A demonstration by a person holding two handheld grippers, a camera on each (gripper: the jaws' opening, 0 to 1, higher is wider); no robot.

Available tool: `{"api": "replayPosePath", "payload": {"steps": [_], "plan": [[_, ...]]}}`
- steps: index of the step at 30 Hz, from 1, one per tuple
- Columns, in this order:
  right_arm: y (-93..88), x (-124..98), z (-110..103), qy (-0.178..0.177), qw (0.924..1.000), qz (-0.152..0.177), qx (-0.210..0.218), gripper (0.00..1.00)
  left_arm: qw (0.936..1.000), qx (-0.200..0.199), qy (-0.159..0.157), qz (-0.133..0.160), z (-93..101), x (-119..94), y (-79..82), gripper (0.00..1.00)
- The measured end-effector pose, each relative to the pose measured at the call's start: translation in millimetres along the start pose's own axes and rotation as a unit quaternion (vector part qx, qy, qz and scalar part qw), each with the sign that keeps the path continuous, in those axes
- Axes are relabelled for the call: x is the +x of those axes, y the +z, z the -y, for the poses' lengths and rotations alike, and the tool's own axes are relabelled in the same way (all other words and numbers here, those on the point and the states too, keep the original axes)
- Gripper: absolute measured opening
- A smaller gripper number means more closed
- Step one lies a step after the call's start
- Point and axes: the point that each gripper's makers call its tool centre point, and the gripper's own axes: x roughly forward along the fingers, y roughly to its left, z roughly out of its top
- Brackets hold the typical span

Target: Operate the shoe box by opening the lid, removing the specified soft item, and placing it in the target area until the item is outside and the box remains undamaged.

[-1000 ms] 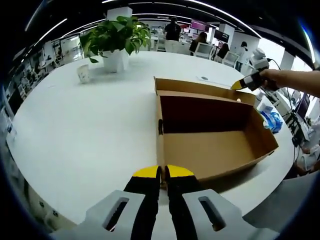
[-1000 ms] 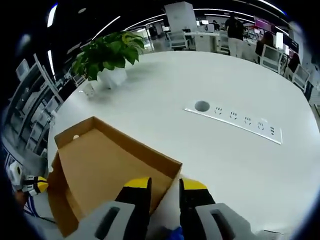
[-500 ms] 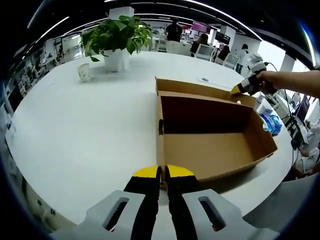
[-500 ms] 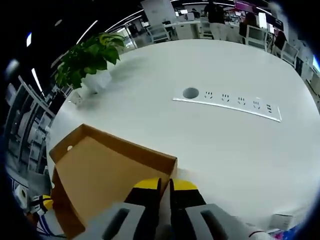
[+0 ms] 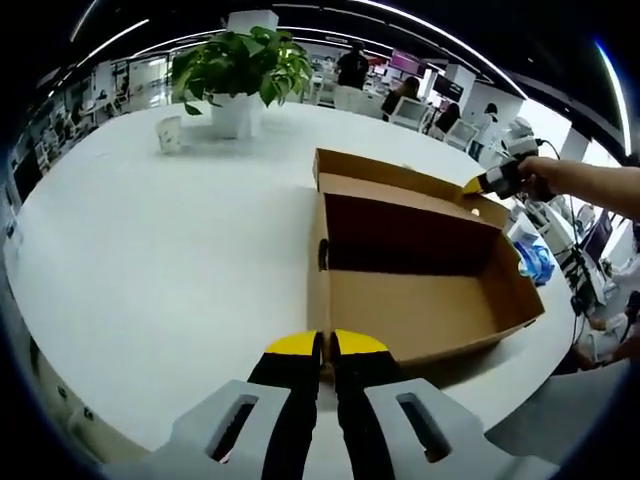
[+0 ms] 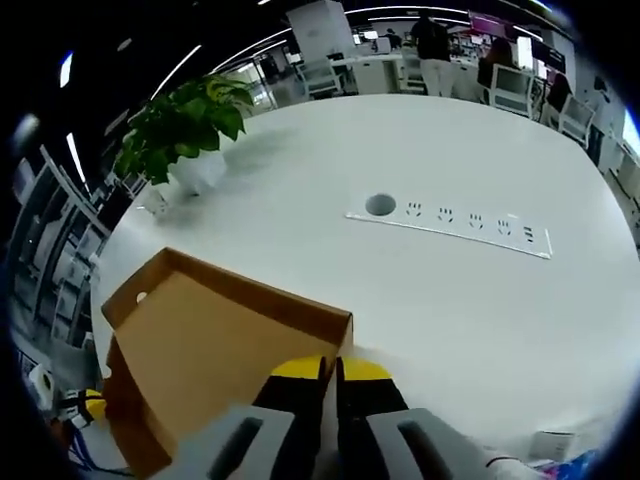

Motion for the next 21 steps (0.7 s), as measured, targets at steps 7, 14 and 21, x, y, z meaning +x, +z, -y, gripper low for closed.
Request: {"api": "replayPosePath", "payload": {"steps": [7, 14, 21], "plan": [[5.9, -6, -1, 0.007, 0.9997, 0.015, 0.016, 0.0, 1.0, -0.004, -0.002, -0.002, -1.2, 1, -0.3, 0.02], [11.3, -14, -3, 0.014, 0.999, 0.029, 0.032, 0.0, 0.9998, -0.016, -0.009, -0.001, -4.0, 2, 0.0, 0.01], [15.3, -27, -11, 0.02, 0.9984, 0.045, 0.029, 0.0, 0.9999, -0.014, -0.009, -0.001, -3.1, 1, 0.1, 0.01]]}}
